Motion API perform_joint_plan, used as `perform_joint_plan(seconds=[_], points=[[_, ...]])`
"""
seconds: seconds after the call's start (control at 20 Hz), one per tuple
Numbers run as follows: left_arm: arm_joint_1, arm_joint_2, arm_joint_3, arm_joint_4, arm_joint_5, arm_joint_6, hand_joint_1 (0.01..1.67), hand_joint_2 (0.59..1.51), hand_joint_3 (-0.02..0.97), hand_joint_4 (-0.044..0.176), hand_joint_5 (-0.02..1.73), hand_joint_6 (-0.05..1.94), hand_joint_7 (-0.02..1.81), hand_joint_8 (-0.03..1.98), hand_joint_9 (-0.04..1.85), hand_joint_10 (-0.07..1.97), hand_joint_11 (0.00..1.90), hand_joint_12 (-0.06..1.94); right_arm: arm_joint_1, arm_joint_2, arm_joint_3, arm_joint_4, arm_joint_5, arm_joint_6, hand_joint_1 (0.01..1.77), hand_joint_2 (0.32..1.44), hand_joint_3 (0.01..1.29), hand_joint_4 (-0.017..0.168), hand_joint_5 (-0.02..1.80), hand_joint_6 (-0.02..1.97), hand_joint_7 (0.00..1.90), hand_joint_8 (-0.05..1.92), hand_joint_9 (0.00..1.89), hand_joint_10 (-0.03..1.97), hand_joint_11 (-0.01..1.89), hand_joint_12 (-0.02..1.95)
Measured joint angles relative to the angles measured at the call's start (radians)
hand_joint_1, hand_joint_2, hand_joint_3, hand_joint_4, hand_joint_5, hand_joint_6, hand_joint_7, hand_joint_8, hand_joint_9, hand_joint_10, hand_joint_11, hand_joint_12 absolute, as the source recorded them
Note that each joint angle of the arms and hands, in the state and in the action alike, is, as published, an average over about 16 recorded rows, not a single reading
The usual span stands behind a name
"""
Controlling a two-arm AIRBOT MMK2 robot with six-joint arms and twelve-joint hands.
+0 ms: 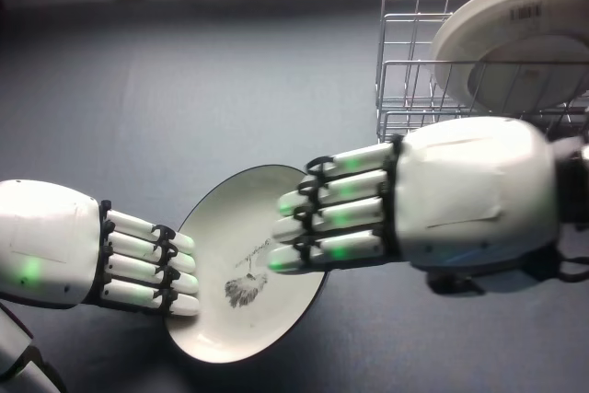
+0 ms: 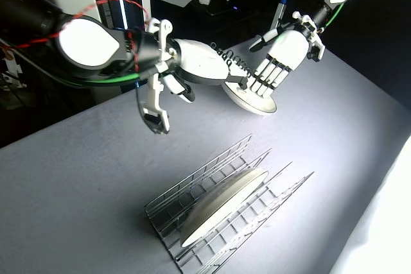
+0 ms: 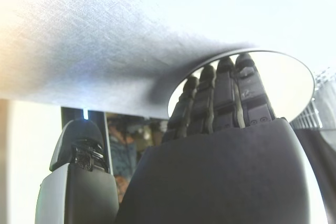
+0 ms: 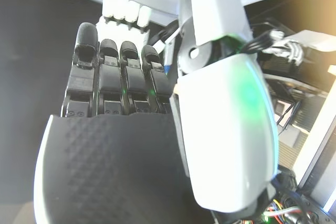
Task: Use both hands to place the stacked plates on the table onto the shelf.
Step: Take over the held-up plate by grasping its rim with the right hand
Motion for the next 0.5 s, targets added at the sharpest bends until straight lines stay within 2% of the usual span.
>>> perform_joint_plan(seconds=[0.5], points=[[0.001,0.000,0.000,0.000,0.001,-0.001,0.02,1.117,0.013,-0.009,-0.01,-0.03,0.00,0.00,0.01,-0.01,0.01,-0.03,-0.023,-0.181,0.107,0.006,-0.074,0.000,1.34,1.02,0.01,0.004,0.09,0.02,0.07,0.01,0.08,0.01,0.01,0.68]])
